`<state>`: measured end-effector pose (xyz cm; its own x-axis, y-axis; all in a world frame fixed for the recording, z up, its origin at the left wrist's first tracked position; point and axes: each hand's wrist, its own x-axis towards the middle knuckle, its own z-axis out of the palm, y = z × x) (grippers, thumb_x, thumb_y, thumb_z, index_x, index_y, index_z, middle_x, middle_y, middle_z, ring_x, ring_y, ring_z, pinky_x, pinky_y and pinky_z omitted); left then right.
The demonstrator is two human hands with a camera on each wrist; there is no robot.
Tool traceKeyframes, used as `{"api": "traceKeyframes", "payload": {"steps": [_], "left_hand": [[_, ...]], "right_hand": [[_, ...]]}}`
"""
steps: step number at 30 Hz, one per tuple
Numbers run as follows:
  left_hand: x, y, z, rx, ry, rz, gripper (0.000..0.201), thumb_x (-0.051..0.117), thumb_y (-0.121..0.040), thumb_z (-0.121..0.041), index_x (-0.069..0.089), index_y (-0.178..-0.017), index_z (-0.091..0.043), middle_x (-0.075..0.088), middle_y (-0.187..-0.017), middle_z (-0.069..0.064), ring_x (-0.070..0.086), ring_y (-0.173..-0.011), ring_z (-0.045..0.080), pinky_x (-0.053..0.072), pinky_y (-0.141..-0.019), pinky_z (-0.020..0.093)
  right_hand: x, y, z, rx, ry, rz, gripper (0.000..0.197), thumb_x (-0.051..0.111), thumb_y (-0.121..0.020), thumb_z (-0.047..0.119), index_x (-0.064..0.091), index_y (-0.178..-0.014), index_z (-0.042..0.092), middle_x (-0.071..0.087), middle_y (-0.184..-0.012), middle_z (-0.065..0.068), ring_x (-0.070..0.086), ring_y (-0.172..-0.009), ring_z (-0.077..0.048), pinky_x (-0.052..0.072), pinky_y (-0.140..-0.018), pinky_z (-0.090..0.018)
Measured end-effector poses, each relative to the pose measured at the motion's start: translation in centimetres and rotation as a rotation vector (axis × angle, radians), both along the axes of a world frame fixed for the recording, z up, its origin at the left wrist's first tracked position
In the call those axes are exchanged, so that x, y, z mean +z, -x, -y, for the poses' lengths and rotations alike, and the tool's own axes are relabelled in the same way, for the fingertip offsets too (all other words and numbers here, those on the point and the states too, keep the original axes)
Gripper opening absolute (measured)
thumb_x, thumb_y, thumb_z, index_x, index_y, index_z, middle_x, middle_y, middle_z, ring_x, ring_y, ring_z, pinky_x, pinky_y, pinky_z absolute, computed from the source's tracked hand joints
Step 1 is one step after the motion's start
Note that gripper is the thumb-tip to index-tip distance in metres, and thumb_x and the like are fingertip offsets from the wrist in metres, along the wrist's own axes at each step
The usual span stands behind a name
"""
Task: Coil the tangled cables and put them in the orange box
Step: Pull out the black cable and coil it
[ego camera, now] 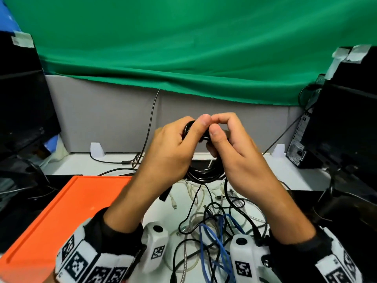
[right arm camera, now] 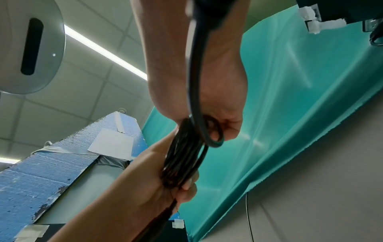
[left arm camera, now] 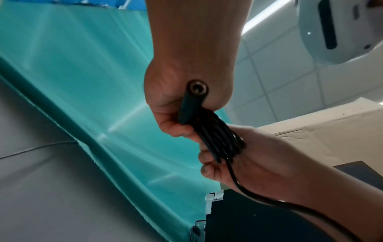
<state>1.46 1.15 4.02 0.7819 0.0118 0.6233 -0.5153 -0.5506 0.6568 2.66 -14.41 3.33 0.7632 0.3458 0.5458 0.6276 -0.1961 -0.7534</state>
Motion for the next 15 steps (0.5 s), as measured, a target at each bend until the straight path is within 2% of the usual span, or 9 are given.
{"api": "traceKeyframes", "payload": {"steps": [1, 3, 4, 5, 7, 9, 11, 13, 15], "left_hand": [[0.1, 0.0, -0.3, 0.039, 0.001, 0.030, 0.049, 0.042, -0.103, -0.055, 0.059, -0.072, -0.021, 0.055, -0.055, -0.010, 0.053, -0.053, 0.009, 0.037, -0.053, 0.026], [0.3, -0.2, -1.1, 0.095, 0.045, 0.077, 0.053, 0.040, -0.101, -0.057, 0.057, -0.072, -0.015, 0.054, -0.056, 0.000, 0.054, -0.056, 0.019, 0.039, -0.053, 0.034], [0.4, -0.2, -1.5, 0.116, 0.071, 0.095, 0.055, 0.040, -0.101, -0.057, 0.056, -0.072, -0.014, 0.054, -0.056, 0.005, 0.055, -0.056, 0.024, 0.040, -0.053, 0.036], [0.6, -0.4, -1.8, 0.133, 0.086, 0.108, 0.056, 0.039, -0.102, -0.056, 0.055, -0.071, -0.012, 0.054, -0.056, 0.008, 0.056, -0.057, 0.026, 0.040, -0.054, 0.037], [0.9, -0.4, -2.4, 0.164, 0.112, 0.118, 0.056, 0.039, -0.104, -0.053, 0.053, -0.069, -0.011, 0.054, -0.055, 0.009, 0.055, -0.056, 0.025, 0.040, -0.054, 0.036], [1.1, -0.3, -2.5, 0.153, 0.166, 0.095, 0.058, 0.039, -0.104, -0.054, 0.051, -0.069, -0.009, 0.053, -0.052, 0.004, 0.055, -0.051, 0.022, 0.041, -0.052, 0.034], [1.0, -0.3, -2.4, 0.114, 0.202, 0.072, 0.059, 0.038, -0.103, -0.056, 0.049, -0.067, -0.010, 0.052, -0.050, 0.000, 0.055, -0.048, 0.020, 0.042, -0.052, 0.032], [1.1, -0.2, -2.1, 0.081, 0.214, 0.059, 0.058, 0.037, -0.101, -0.058, 0.048, -0.064, -0.015, 0.051, -0.050, -0.001, 0.055, -0.047, 0.020, 0.042, -0.052, 0.031], [1.2, 0.2, -1.9, 0.034, 0.248, 0.045, 0.057, 0.037, -0.102, -0.057, 0.048, -0.063, -0.017, 0.051, -0.050, 0.000, 0.056, -0.047, 0.022, 0.041, -0.051, 0.028]], "right_hand": [[0.1, -0.1, 0.1, -0.001, 0.019, -0.004, 0.022, 0.039, -0.104, 0.048, 0.054, -0.117, 0.038, 0.062, -0.077, 0.008, 0.057, -0.074, -0.010, 0.047, -0.072, -0.039], [0.5, -0.1, 0.9, 0.006, 0.106, -0.026, 0.032, 0.039, -0.101, 0.053, 0.057, -0.124, 0.042, 0.070, -0.101, 0.012, 0.063, -0.102, -0.008, 0.050, -0.093, -0.041], [0.7, -0.2, 1.4, 0.018, 0.180, -0.040, 0.035, 0.040, -0.100, 0.056, 0.057, -0.127, 0.043, 0.069, -0.110, 0.013, 0.062, -0.111, -0.008, 0.048, -0.100, -0.043], [0.9, -0.3, 2.1, 0.026, 0.263, -0.059, 0.035, 0.043, -0.099, 0.058, 0.059, -0.128, 0.043, 0.068, -0.115, 0.013, 0.061, -0.113, -0.009, 0.048, -0.100, -0.044], [1.1, -0.3, 3.1, 0.017, 0.440, -0.064, 0.027, 0.052, -0.099, 0.053, 0.066, -0.118, 0.039, 0.068, -0.107, 0.014, 0.063, -0.101, -0.009, 0.051, -0.093, -0.044], [1.1, -0.3, 3.4, 0.053, 0.506, -0.073, 0.017, 0.060, -0.097, 0.045, 0.072, -0.100, 0.033, 0.068, -0.090, 0.012, 0.062, -0.082, -0.011, 0.052, -0.082, -0.044], [0.9, -0.2, 3.2, 0.161, 0.404, -0.186, 0.015, 0.068, -0.094, 0.040, 0.073, -0.090, 0.026, 0.062, -0.072, 0.008, 0.052, -0.064, -0.014, 0.046, -0.064, -0.039], [0.8, -0.2, 2.7, 0.248, 0.302, -0.290, 0.015, 0.073, -0.092, 0.034, 0.071, -0.088, 0.020, 0.054, -0.067, 0.003, 0.042, -0.059, -0.016, 0.036, -0.055, -0.036], [0.6, -0.3, 2.2, 0.296, 0.265, -0.308, 0.015, 0.071, -0.091, 0.027, 0.068, -0.087, 0.012, 0.057, -0.064, -0.001, 0.042, -0.052, -0.017, 0.033, -0.049, -0.030]]}}
